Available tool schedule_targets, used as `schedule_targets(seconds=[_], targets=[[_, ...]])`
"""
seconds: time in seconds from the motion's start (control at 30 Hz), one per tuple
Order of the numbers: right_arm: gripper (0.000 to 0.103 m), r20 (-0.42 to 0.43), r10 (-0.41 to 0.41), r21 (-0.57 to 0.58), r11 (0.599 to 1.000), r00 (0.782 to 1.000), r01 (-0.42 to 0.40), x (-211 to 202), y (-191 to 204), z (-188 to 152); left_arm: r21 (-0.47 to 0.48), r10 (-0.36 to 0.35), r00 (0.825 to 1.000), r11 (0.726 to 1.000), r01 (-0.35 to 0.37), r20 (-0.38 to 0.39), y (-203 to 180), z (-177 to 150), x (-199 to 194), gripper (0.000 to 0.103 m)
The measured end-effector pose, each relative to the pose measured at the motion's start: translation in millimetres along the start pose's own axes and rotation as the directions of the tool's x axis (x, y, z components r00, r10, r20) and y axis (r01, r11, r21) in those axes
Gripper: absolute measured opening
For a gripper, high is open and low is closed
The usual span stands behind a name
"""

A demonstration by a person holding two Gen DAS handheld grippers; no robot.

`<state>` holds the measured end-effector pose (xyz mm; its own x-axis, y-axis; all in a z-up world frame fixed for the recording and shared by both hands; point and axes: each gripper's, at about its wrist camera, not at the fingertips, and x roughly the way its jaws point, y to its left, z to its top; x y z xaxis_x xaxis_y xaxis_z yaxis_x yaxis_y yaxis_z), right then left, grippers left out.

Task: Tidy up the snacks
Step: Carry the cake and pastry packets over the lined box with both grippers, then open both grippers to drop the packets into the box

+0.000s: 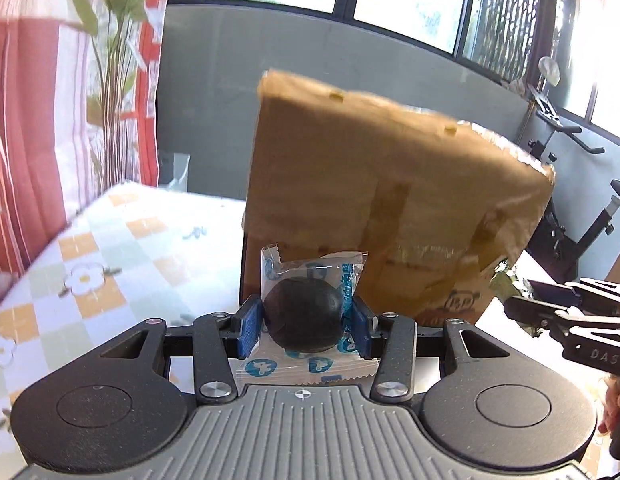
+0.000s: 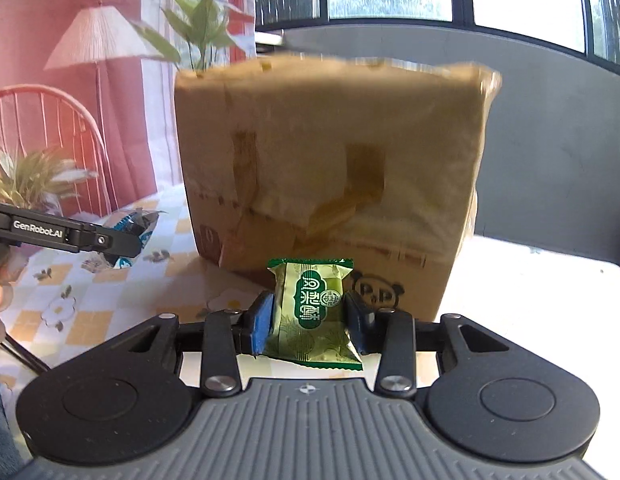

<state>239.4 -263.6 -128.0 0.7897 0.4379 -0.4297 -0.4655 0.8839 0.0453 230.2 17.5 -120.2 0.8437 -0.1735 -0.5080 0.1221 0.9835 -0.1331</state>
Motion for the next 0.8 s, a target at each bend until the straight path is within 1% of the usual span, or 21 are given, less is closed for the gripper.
schedule_targets(seconds=[0.07, 0.13, 0.2, 0.3, 0.4, 0.47, 0.53, 0.6, 0.67, 0.7, 0.73, 0.77, 0.8], targets=[[0.041, 0.072, 0.006, 0.000, 1.000, 0.997, -0.006, -11, -4, 23, 0.037, -0.002, 0.998, 0.999, 0.000, 0.068, -6, 21, -8, 0.049], [0.041, 0.114, -0.011, -0.013, 1.000, 0.993, 0.013, -14, -9, 48, 0.041, -0.024, 0.993, 0.999, 0.019, 0.117, -9, 44, -12, 0.049], [0.041, 0.151, -0.022, -0.009, 1.000, 0.988, 0.024, -15, -16, 71, 0.046, -0.038, 0.988, 0.998, 0.032, 0.147, -12, 67, -10, 0.049], [0.041, 0.195, -0.040, 0.045, 0.998, 0.980, 0.032, -9, -31, 99, 0.093, -0.052, 0.982, 0.995, 0.036, 0.179, -22, 97, 2, 0.049], [0.041, 0.190, -0.090, 0.072, 0.994, 0.978, 0.078, 9, -45, 118, 0.122, -0.042, 0.977, 0.992, 0.017, 0.209, -26, 123, 19, 0.049], [0.041, 0.153, -0.123, 0.089, 0.990, 0.981, 0.110, 23, -54, 126, 0.117, -0.036, 0.975, 0.993, 0.011, 0.219, -28, 140, 33, 0.049], [0.041, 0.121, -0.142, 0.098, 0.987, 0.982, 0.131, 34, -59, 127, 0.113, -0.023, 0.976, 0.994, -0.001, 0.218, -32, 155, 50, 0.049], [0.041, 0.097, -0.157, 0.096, 0.984, 0.983, 0.148, 43, -61, 126, 0.106, -0.015, 0.980, 0.994, -0.006, 0.198, -34, 164, 67, 0.050], [0.043, 0.068, -0.176, 0.106, 0.980, 0.982, 0.168, 50, -62, 125, 0.116, -0.037, 0.984, 0.993, 0.017, 0.176, -39, 169, 80, 0.056], [0.044, 0.056, -0.178, 0.117, 0.978, 0.983, 0.170, 53, -64, 125, 0.124, -0.050, 0.985, 0.992, 0.030, 0.168, -41, 168, 84, 0.065], [0.052, 0.047, -0.179, 0.128, 0.977, 0.983, 0.172, 54, -66, 124, 0.114, -0.040, 0.985, 0.993, 0.020, 0.170, -42, 166, 86, 0.074], [0.064, 0.044, -0.186, 0.141, 0.974, 0.982, 0.178, 53, -67, 124, 0.105, -0.031, 0.984, 0.994, 0.013, 0.174, -44, 163, 85, 0.079], [0.069, 0.046, -0.192, 0.151, 0.972, 0.980, 0.183, 51, -68, 124, 0.105, -0.031, 0.985, 0.994, 0.013, 0.172, -46, 160, 85, 0.085]])
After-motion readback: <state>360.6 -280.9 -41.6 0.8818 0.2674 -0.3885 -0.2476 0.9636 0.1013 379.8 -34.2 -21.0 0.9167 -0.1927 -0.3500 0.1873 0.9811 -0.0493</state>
